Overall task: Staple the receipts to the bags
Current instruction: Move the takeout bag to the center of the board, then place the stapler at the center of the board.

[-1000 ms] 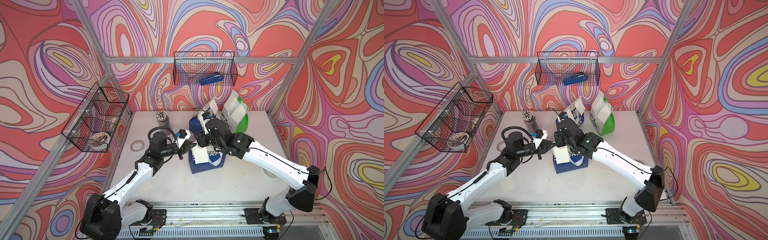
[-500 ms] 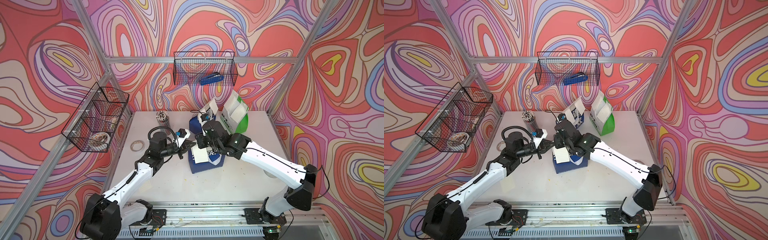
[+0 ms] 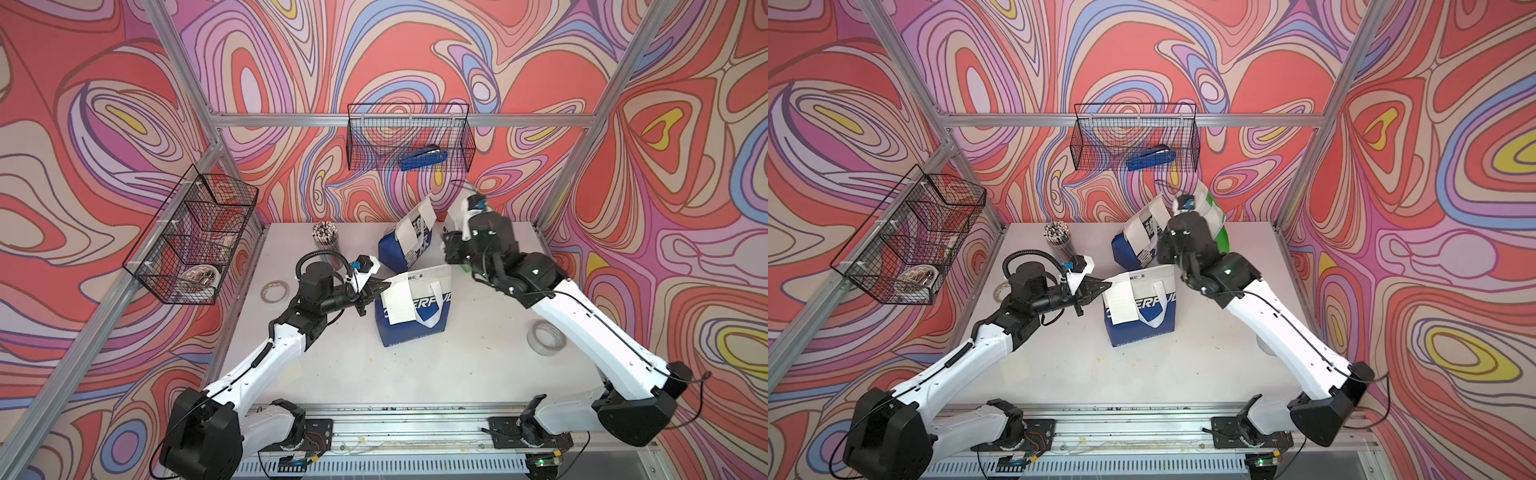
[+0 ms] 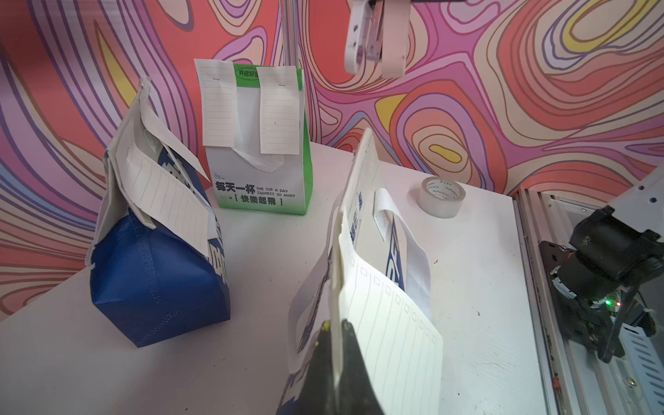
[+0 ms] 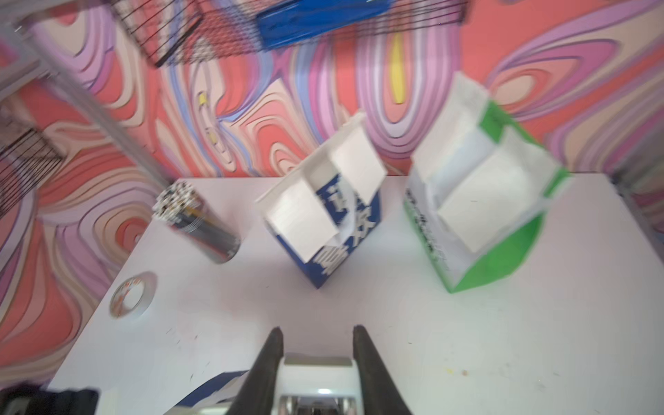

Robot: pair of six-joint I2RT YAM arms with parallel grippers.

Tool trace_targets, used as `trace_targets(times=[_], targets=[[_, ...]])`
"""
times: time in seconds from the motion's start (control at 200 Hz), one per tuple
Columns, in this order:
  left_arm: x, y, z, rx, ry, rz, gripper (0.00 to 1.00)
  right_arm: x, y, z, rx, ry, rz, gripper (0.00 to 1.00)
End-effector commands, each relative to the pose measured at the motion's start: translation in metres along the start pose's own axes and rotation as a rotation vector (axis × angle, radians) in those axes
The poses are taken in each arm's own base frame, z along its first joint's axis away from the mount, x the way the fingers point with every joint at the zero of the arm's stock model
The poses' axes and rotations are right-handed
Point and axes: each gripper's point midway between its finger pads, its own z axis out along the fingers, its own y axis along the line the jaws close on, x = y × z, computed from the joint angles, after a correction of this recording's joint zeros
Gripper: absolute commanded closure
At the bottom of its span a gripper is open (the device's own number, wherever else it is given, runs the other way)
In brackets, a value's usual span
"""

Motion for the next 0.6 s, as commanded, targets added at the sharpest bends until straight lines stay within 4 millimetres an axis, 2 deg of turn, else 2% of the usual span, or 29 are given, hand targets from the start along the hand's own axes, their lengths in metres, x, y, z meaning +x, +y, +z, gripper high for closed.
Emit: trace_targets(times=[0.0, 0.08, 0.15, 0.26, 0.341, 0.466, 0.596], targets=[[-0.037, 0.007, -0.008, -0.02, -0.079, 0.088, 1.0, 0.045, -0.049, 0.001, 0.107, 0.191, 0.047, 0.96], [-0.041, 0.014, -0.01, -0.037, -0.089, 0.08, 1.0, 0.09, -0.082, 0.007, 0.188, 0.353, 0.115, 0.94], [-0.044, 0.015, -0.011, -0.018, -0.102, 0.091, 1.0, 0.136, -0.102, 0.009, 0.244, 0.495, 0.192, 0.91], [-0.043, 0.014, -0.013, 0.061, -0.102, 0.079, 1.0, 0.208, -0.112, 0.012, 0.254, 0.664, 0.347, 0.93], [-0.041, 0.014, -0.016, 0.146, -0.107, 0.062, 1.0, 0.251, -0.118, 0.015, 0.262, 0.742, 0.428, 0.95], [-0.034, 0.023, -0.014, 0.152, -0.072, 0.09, 1.0, 0.293, -0.138, 0.019, 0.309, 0.826, 0.492, 0.94], [-0.028, 0.039, -0.009, 0.103, -0.035, 0.086, 1.0, 0.322, -0.16, 0.025, 0.375, 0.872, 0.522, 0.94]])
